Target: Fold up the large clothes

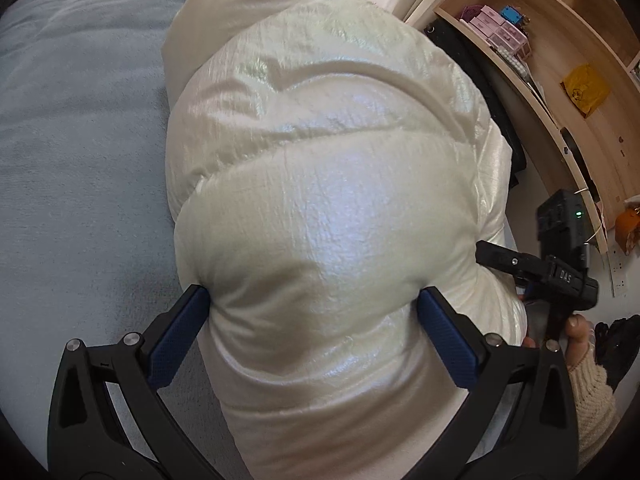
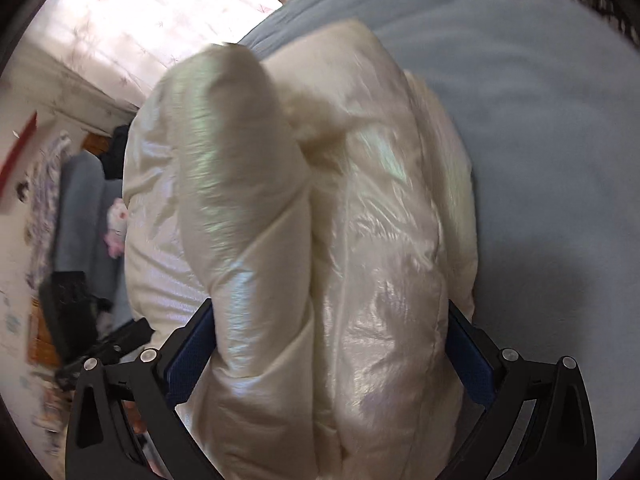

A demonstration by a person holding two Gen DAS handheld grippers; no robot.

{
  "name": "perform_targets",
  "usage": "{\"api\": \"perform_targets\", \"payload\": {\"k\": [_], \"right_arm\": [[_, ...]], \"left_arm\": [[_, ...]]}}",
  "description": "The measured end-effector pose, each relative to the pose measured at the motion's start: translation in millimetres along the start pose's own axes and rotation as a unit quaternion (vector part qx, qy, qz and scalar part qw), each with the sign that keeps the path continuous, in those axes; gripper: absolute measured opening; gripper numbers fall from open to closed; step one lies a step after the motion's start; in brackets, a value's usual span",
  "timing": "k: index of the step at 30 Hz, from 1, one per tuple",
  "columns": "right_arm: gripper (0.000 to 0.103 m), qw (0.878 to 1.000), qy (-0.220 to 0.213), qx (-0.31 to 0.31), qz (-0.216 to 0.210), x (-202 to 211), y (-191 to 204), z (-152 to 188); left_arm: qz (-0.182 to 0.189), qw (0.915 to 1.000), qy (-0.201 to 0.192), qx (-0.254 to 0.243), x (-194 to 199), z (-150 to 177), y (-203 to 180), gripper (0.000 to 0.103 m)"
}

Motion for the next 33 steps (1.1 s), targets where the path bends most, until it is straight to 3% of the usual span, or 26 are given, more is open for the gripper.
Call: {"api": "perform_targets", "payload": {"k": [4,7,11,18,20,22,25,28,33], "right_arm": [[0.103,1.0,0.011,-0.005,-0.029,-4,-9,-3],[0.103,0.998,0.018,-0.008,-0.051,-10,-13,-6],[0.103,0.996,0.023,-0.001,-0.082,-14,-20,-12],[0.103,0.995,-0.001,0.008,-0.103,-7,-24,-12],[0.101,0.994,-0.007,0.021,-0.103,-5,-16,-11],[0.085,0.993,-0.016,0.049,-0.105,-4,-1,-7],[0.066,0.99,-0.039,0.086,-0.104,11,20,-4],[0.057,0.989,-0.049,0.094,-0.106,18,33,1],[0.052,0.982,-0.078,0.13,-0.116,29,75,17]], "left_arm": [[0.007,0.9999,0.005,0.008,-7,1,10,0.103],[0.019,0.9986,0.036,0.032,-10,0,21,0.103],[0.073,0.9903,0.081,0.086,-14,8,47,0.103],[0.099,0.9883,0.047,0.106,-25,12,55,0.103],[0.091,0.99,0.033,0.103,-25,14,52,0.103],[0.077,0.9931,0.019,0.087,-20,15,46,0.102],[0.054,0.997,0.0,0.055,-9,15,37,0.092],[0.032,0.9988,-0.024,0.027,9,14,32,0.084],[-0.017,0.9962,-0.082,-0.025,57,14,23,0.081]]}}
Point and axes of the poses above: each gripper's, at about its wrist camera, not at the fingertips, and x roughly against the way its jaws point, y to its left, z to its underside, the point moved 3 cm from there along -x, roughly the way its jaws point, and after that the axes turned 3 degrees about y, right-handed, at the moved point
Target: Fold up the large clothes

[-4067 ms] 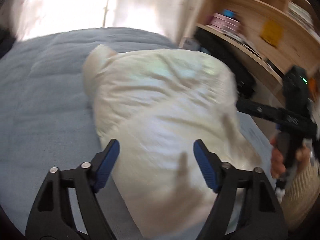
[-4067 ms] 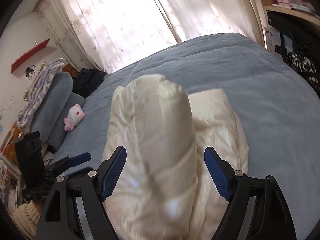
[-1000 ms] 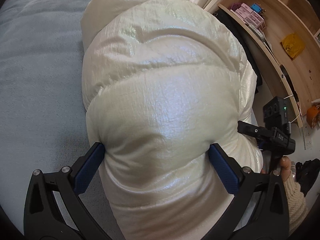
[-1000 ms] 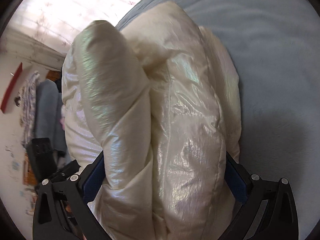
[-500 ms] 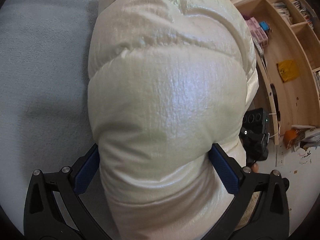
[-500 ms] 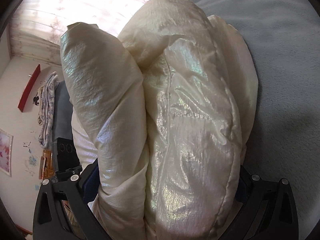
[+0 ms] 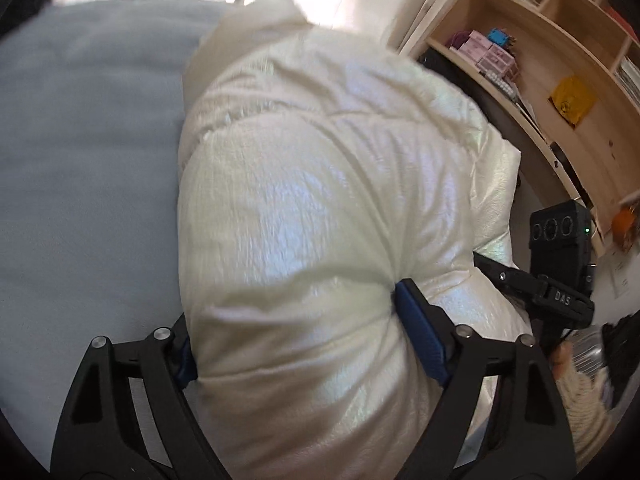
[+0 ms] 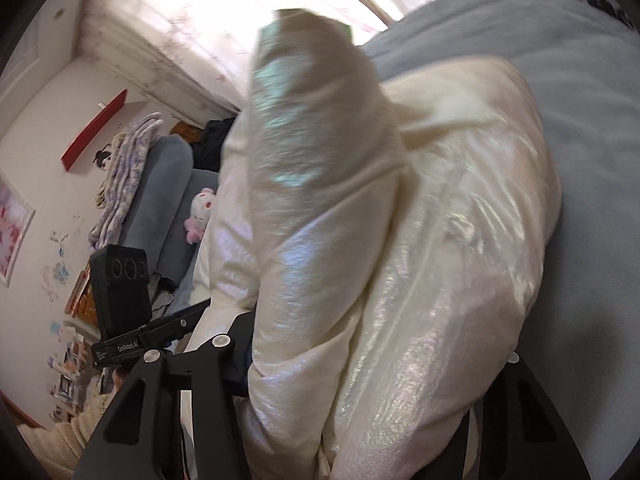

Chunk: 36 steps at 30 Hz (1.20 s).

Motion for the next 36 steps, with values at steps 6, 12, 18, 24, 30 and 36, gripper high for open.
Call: {"api": "perform_targets", "payload": {"k": [6,12,18,24,30,36], "right_arm": [[0.051,0.996,-0.043,0.07,-0.024,-1,79,-20],[0.051,0.992,-0.06,0.098,-0.053,-48,141,-63],[0.051,0.99,-0.068,0.101,-0.076,-148,170,-110],[0.051,0.993,-0.044,0.076,-0.074,-287,150,-134],[0.054,0.997,-0.042,0.025,-0.054,-364,111,-125],[0.06,0.998,-0.008,0.051,-0.031,-401,119,-98]], "left_arm": [[-0.022,0.9979,-0.056,-0.024,83,-18,15,0.078],[-0.049,0.9925,-0.105,-0.039,167,-71,74,0.077],[-0.079,0.9877,-0.126,-0.05,210,-129,175,0.076],[-0.1,0.9879,-0.116,-0.023,202,-156,321,0.075],[-0.093,0.9882,-0.101,0.067,172,-136,441,0.077],[-0.09,0.9838,-0.117,0.102,165,-93,465,0.094]]}}
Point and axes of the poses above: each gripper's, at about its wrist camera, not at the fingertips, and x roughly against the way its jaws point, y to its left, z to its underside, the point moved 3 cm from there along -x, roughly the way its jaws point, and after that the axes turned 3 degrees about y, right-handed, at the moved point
